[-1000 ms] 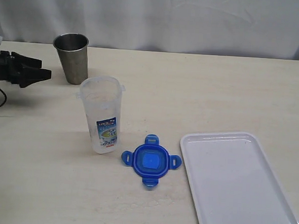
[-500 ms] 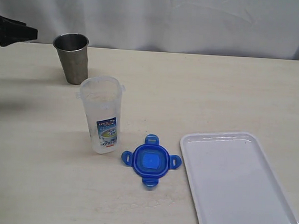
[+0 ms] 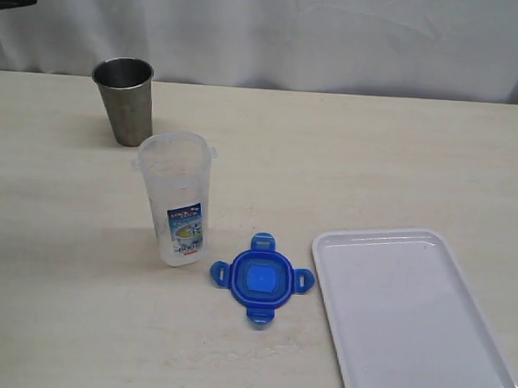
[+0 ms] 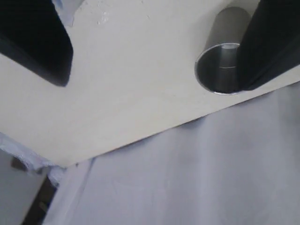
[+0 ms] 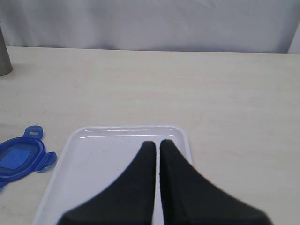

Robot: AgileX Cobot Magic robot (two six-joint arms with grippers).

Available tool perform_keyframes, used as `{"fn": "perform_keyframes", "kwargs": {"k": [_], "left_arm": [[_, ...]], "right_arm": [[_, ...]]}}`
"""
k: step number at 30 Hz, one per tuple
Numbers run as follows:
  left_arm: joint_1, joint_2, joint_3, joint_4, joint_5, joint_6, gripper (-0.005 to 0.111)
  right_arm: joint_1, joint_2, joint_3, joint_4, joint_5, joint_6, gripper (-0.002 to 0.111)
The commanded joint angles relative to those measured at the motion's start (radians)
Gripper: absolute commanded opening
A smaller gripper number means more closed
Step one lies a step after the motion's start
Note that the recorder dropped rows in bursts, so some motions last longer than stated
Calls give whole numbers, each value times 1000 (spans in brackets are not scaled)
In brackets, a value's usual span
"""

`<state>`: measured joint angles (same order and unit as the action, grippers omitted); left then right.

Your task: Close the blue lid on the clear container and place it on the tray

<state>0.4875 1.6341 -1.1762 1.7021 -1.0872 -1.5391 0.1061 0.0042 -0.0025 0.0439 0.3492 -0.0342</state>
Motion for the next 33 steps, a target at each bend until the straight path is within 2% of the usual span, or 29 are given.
{"fn": "perform_keyframes", "kwargs": {"k": [1, 6, 10, 17, 24, 33], "left_arm": [[1, -234, 170, -115, 224, -32, 88], [1, -516, 319, -128, 509, -23, 88], [1, -683, 351, -52, 574, -23, 88], [1, -820, 353, 9, 337, -23, 88], [-6, -819, 353, -49, -107, -66, 88], [-67, -824, 355, -182, -134, -115, 88]], "right_arm": [[1, -4, 3, 5, -4, 5, 4], [1, -4, 3, 5, -4, 5, 4], [1, -4, 3, 5, -4, 5, 4], [1, -4, 3, 5, -4, 5, 4], [1, -4, 3, 5, -4, 5, 4], [1, -4, 3, 5, -4, 5, 4]]}}
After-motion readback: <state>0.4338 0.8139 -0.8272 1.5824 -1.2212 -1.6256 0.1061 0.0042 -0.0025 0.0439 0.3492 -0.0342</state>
